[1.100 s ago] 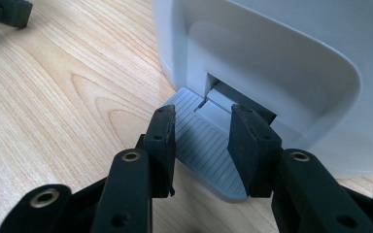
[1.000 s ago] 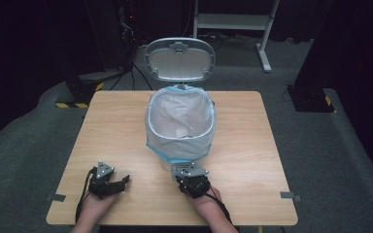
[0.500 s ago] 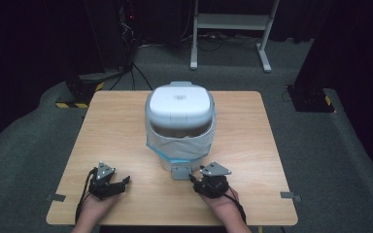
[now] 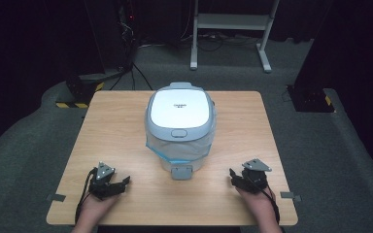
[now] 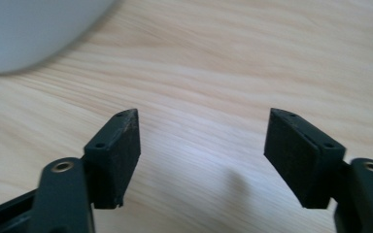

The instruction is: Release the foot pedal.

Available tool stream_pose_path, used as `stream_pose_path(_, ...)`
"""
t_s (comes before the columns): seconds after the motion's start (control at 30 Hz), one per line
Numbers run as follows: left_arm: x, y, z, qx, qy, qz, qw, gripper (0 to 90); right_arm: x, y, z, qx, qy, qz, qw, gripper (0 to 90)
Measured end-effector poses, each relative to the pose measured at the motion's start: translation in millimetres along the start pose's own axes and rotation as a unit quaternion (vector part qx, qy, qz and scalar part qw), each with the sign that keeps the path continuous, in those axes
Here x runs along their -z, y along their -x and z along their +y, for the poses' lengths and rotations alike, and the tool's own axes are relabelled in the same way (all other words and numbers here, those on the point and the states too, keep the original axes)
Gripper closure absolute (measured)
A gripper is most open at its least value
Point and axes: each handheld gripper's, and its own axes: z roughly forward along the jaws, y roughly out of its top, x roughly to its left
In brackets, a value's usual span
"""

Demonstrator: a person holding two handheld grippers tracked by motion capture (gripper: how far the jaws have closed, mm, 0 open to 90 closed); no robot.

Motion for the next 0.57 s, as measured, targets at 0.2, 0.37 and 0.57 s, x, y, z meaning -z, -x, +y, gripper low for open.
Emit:
stream_pose_path(0.2,-0.1,0.1,0.0,0.0,0.0,0.0,1.0,27.7,-8.7,1.7,-4.6,0.03,-0.014,-0.036,0.9988,19.7)
stream_pose_path(0.37,0.7,0.7,-0.3,-0.005,0.0,0.005,1.0,27.7,-9.8,-0.3,-3.4,0.023,-0.014,-0.028,0.9992,25.0)
stream_pose_path(0.57,0.2,0.1,-0.2,0.0,0.0,0.001,1.0,28.0,-13.0,9.5,-2.3,-0.032,-0.032,0.001,0.999,21.8)
